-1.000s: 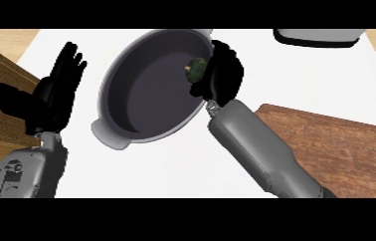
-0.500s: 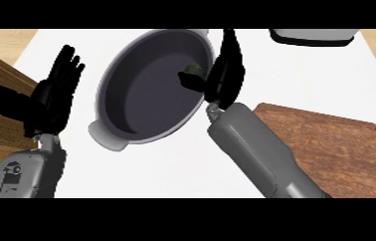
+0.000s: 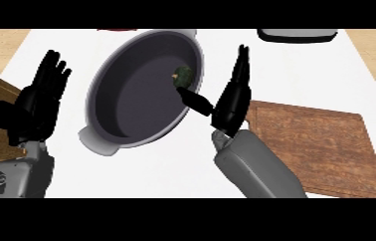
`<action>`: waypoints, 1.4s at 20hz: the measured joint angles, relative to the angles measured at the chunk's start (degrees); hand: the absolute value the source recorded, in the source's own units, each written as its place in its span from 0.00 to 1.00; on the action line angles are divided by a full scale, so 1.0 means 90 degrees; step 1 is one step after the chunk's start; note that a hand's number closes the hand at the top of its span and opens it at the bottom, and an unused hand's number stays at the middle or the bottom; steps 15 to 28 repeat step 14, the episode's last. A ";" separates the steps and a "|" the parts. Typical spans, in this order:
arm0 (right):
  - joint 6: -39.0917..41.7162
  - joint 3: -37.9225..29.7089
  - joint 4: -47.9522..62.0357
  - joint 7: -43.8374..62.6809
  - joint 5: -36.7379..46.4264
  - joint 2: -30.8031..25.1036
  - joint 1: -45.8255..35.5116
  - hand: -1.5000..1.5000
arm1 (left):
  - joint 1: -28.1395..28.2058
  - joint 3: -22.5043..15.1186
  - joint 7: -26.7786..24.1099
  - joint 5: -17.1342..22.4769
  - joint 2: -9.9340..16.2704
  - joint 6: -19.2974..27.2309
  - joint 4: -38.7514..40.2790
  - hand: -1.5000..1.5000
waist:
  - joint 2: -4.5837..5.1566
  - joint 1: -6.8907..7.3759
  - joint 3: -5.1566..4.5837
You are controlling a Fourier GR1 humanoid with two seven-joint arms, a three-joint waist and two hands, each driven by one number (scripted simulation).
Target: Pick the squash from the cutting board and place it in the pot
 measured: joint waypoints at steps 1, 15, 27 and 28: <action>0.0011 0.0012 -0.0259 -0.0076 -0.0037 -0.0083 0.0217 0.00 | 0.0019 0.0022 0.0048 0.0000 0.0006 0.0012 -0.0058 0.50 | -0.0003 -0.0015 -0.0001; 0.0582 0.0224 -0.2994 -0.0438 0.0043 -0.0594 0.2514 0.00 | 0.0142 0.0042 0.0032 -0.0157 -0.0132 0.0011 -0.0144 0.50 | 0.0001 -0.0063 -0.0001; 0.0582 0.0224 -0.2994 -0.0438 0.0043 -0.0594 0.2514 0.00 | 0.0142 0.0042 0.0032 -0.0157 -0.0132 0.0011 -0.0144 0.50 | 0.0001 -0.0063 -0.0001; 0.0582 0.0224 -0.2994 -0.0438 0.0043 -0.0594 0.2514 0.00 | 0.0142 0.0042 0.0032 -0.0157 -0.0132 0.0011 -0.0144 0.50 | 0.0001 -0.0063 -0.0001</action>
